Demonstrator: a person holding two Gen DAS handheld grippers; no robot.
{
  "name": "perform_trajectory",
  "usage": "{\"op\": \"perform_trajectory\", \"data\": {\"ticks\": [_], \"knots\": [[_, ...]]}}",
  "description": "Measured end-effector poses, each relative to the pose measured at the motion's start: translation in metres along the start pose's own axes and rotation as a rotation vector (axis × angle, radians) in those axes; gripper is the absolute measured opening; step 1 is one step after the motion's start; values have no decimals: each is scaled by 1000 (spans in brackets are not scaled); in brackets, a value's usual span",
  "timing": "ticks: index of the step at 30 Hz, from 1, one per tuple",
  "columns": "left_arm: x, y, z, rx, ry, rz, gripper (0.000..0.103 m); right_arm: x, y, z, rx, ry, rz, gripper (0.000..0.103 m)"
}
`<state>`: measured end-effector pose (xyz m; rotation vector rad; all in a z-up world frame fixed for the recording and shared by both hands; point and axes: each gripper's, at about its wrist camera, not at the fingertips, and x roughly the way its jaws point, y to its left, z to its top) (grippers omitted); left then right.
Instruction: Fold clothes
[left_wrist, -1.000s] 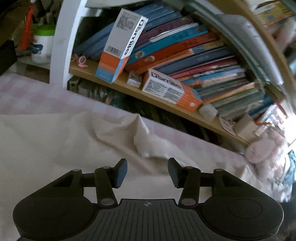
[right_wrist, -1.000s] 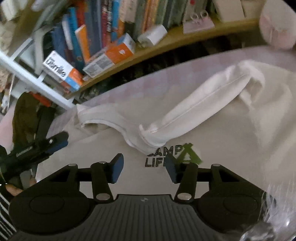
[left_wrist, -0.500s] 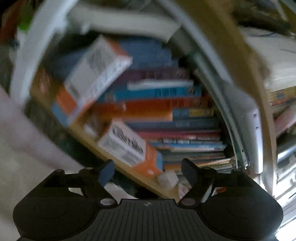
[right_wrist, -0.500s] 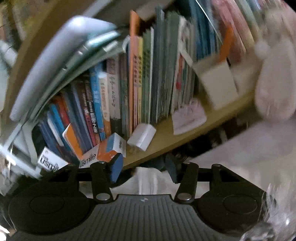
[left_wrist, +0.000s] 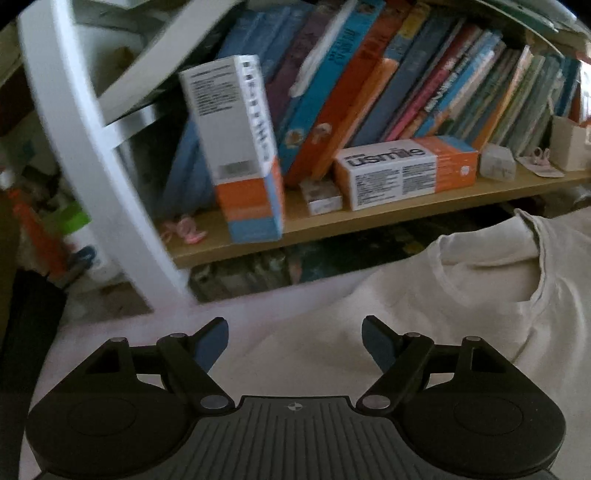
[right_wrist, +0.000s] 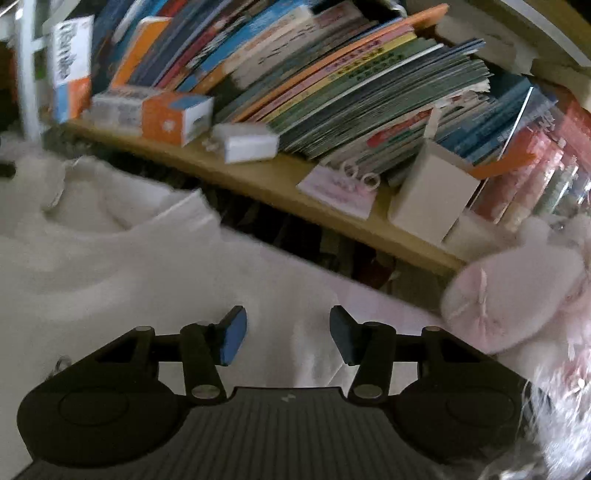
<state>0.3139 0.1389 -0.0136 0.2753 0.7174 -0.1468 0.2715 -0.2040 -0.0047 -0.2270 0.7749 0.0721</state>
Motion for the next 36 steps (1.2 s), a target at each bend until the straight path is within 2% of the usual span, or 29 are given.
{"op": "perform_trajectory", "data": {"ticks": [4,6,7,8,10,11,12,14,16,18,20,24,25,26,27,28,30,32,36], "knots": [[14,-12,6,87,8,-27,81,8,-26,5,46,31,-4,48],[21,-16,7,123,21,-49,76,13,-35,-1,26,73,6,48],[25,-16,7,130,32,-69,59,15,-39,-4,18,95,11,46],[28,-15,9,108,41,-93,32,17,-44,-7,18,110,20,45],[35,-12,14,65,59,-142,3,20,-53,-9,68,106,64,36],[39,-10,16,44,66,-159,3,21,-58,-10,104,107,84,15],[42,-10,19,29,62,-137,3,20,-59,-10,129,110,76,7],[50,-10,25,-28,54,-110,2,18,-62,-11,176,115,50,6],[58,-9,31,-98,47,-96,3,13,-63,-19,209,106,-34,6],[66,-20,31,-76,43,-80,3,8,-64,-28,250,87,-79,6],[69,-28,30,-35,20,-49,3,8,-59,-28,213,84,-99,6],[66,-13,27,-88,-9,-92,6,11,-61,-23,210,93,-129,7],[63,-7,26,-101,-25,-107,10,11,-63,-22,219,96,-132,7],[56,1,22,-103,-49,-127,11,10,-65,-22,218,98,-134,10],[49,9,19,-102,-71,-147,11,9,-66,-23,208,98,-135,18],[44,15,16,-86,-79,-166,15,7,-67,-23,201,91,-131,23],[34,22,11,-47,-92,-206,32,3,-63,-18,201,36,-97,27],[28,23,4,-7,-105,-242,63,-4,-57,-10,193,-24,-21,33],[30,1,12,40,-138,-278,68,13,-25,16,118,-15,119,39]]}}
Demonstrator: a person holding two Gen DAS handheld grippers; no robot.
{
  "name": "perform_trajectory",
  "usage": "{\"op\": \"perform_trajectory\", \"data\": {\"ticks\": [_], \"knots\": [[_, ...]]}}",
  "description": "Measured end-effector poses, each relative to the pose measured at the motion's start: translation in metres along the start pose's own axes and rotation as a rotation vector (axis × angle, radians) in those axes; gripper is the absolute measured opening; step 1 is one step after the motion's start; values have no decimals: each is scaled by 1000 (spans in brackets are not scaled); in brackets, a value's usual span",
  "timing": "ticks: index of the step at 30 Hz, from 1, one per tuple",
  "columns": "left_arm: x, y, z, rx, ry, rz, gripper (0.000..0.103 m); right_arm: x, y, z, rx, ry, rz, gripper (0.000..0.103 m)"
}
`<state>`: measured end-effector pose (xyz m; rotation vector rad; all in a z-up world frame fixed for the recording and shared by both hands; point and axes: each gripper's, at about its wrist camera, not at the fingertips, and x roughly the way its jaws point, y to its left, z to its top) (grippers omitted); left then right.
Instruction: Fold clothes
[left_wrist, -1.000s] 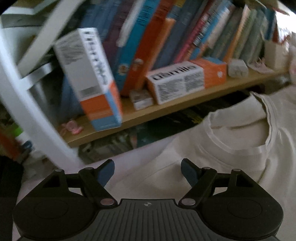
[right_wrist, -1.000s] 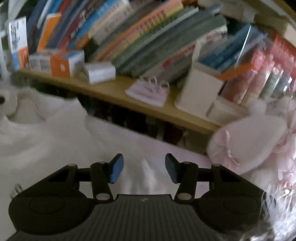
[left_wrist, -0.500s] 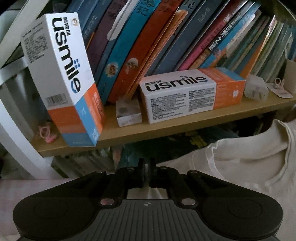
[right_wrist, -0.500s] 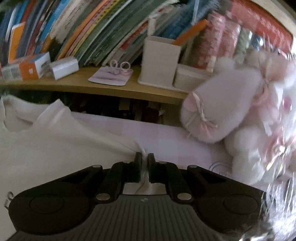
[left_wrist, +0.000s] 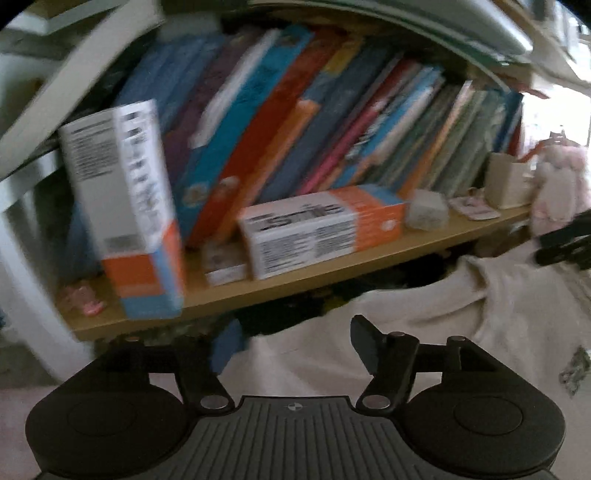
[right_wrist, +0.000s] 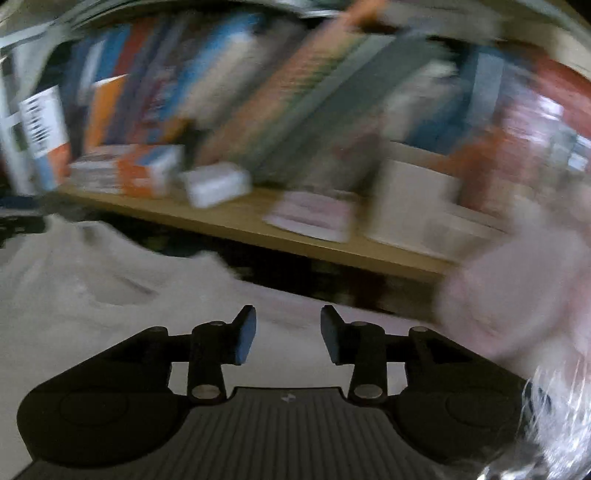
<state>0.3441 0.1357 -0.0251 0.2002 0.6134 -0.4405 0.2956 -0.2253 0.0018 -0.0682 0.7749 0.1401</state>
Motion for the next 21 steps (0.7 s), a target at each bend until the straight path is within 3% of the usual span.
{"op": "perform_trajectory", "data": {"ticks": [2,5,6,7,8,18,21], "knots": [[7,-12,5,33,4,-12,68,18,15,9,-23,31,27,39],[24,-28,6,78,58,54,62,43,27,18,-4,76,12,34],[30,-29,6,64,77,59,53,47,26,19,16,84,18,17],[33,-28,5,45,95,54,24,52,25,20,37,91,24,3],[37,-28,5,29,104,58,13,56,24,21,58,99,31,1],[66,-42,14,-74,136,181,11,74,30,23,139,21,-95,1],[62,-43,16,-84,148,180,23,71,28,22,145,21,-88,6]]}}
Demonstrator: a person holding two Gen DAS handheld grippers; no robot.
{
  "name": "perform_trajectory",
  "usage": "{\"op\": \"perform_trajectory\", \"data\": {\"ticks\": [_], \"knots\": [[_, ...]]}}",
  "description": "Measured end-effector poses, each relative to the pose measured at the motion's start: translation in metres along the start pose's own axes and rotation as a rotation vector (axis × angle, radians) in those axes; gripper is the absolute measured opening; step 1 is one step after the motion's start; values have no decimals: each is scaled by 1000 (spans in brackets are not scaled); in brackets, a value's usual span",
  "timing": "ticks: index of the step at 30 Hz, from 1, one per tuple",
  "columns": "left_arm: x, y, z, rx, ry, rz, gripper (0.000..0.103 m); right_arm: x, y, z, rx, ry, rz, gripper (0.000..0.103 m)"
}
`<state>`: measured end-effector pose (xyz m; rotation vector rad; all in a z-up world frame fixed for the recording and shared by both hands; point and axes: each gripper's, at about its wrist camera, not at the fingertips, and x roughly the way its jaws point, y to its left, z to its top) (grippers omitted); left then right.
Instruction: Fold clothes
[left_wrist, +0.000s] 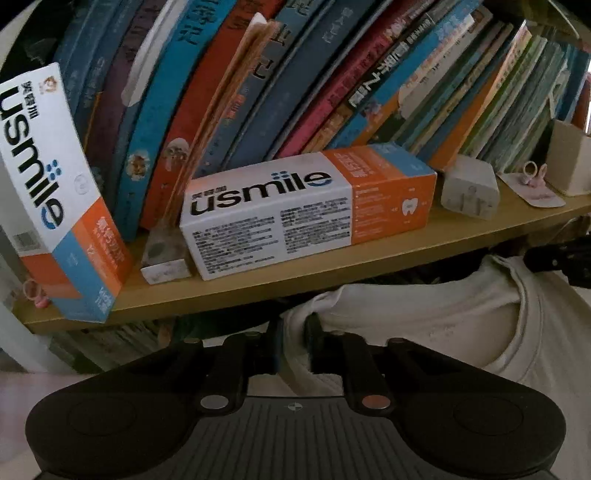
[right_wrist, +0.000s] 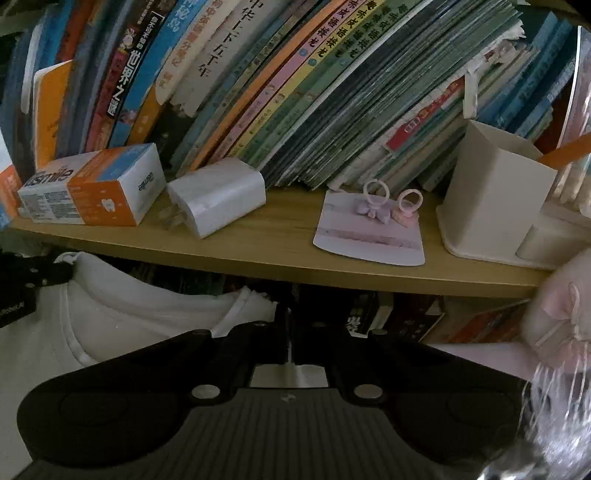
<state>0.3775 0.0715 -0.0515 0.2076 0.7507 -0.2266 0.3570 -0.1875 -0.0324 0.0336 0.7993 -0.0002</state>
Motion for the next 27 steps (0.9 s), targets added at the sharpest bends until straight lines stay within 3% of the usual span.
{"op": "perform_trajectory", "data": {"ticks": [1,2,3,7,9,12,17,19,24,27], "knots": [[-5,3,0,-8,13,-17,44,-7,-1,-1,-9,-10,4,10],[-11,5,-1,-15,25,-34,68,-13,-2,-3,-17,-20,8,22],[-21,8,-5,-25,22,-51,71,-21,-3,-5,-28,-34,15,32],[-88,21,-42,-60,-55,-87,71,-71,-10,-25,-63,-87,58,36],[-123,14,-67,-81,-86,-53,75,-97,-15,-42,-49,-84,90,40],[-178,38,-112,-145,-63,23,75,-136,-12,-79,-59,-56,93,42],[-259,72,-199,-411,0,99,75,-200,-3,-151,-75,20,42,43],[-275,75,-226,-478,11,99,75,-222,1,-179,-53,53,3,43],[-285,69,-247,-502,-7,63,72,-269,10,-237,17,102,-82,44],[-275,61,-238,-425,-23,51,70,-293,13,-265,39,105,-138,44]]}}
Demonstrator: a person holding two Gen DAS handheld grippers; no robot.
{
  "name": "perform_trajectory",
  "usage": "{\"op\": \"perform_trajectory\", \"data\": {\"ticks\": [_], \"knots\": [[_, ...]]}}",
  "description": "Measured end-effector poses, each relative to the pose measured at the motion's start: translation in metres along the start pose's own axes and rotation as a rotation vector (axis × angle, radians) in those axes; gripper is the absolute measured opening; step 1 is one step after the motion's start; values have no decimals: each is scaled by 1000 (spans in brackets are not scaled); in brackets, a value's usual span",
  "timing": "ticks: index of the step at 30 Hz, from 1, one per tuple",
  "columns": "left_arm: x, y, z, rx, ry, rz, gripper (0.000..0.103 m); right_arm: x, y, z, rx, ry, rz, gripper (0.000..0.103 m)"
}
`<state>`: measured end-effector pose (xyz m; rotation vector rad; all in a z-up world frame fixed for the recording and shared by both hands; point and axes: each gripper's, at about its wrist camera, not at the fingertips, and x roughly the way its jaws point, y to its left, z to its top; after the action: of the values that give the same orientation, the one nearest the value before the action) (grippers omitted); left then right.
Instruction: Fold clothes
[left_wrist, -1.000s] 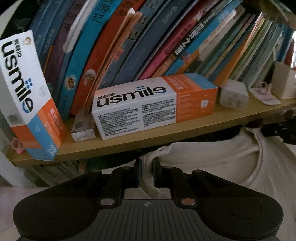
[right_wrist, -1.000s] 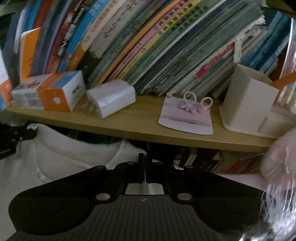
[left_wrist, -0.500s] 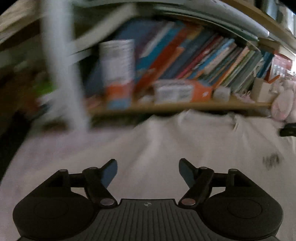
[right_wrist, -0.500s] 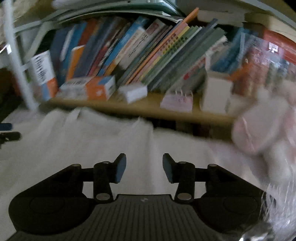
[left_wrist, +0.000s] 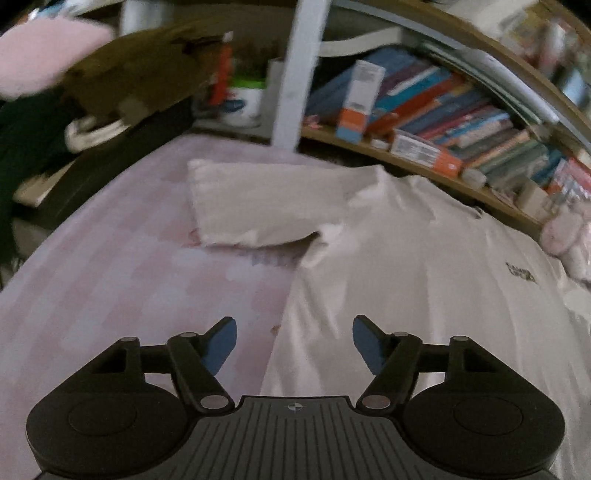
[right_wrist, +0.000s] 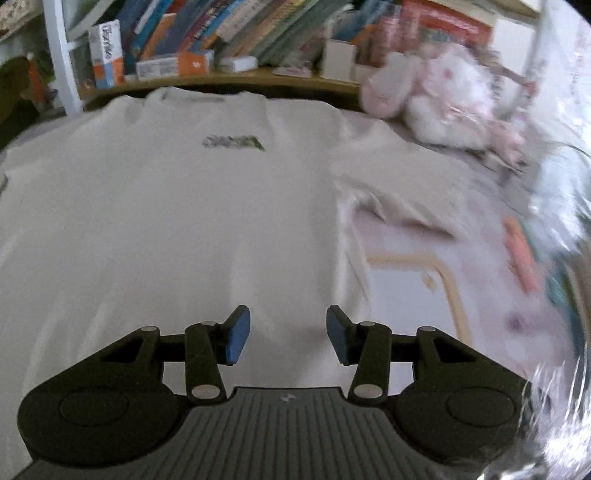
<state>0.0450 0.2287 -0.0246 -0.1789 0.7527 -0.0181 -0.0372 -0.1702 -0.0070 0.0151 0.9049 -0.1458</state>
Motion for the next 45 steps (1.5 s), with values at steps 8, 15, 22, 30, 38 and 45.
{"op": "perform_trajectory", "data": {"ticks": [8,15,22,30,38,45], "knots": [[19,-5,-5,81,70,34,53,-27,-22,-52,165,13,-112,44],[16,11,-3,32,64,0,1,-40,-33,-70,249,8,-97,31],[15,22,-4,-23,60,-9,1,-40,-20,-61,166,40,-38,5],[14,20,-3,6,69,-2,1,-42,-26,-63,175,56,-45,5],[14,19,-4,50,69,-10,2,-43,-30,-66,172,62,-81,4],[2,13,-9,96,31,-18,4,-43,-28,-66,175,63,-99,7]]}}
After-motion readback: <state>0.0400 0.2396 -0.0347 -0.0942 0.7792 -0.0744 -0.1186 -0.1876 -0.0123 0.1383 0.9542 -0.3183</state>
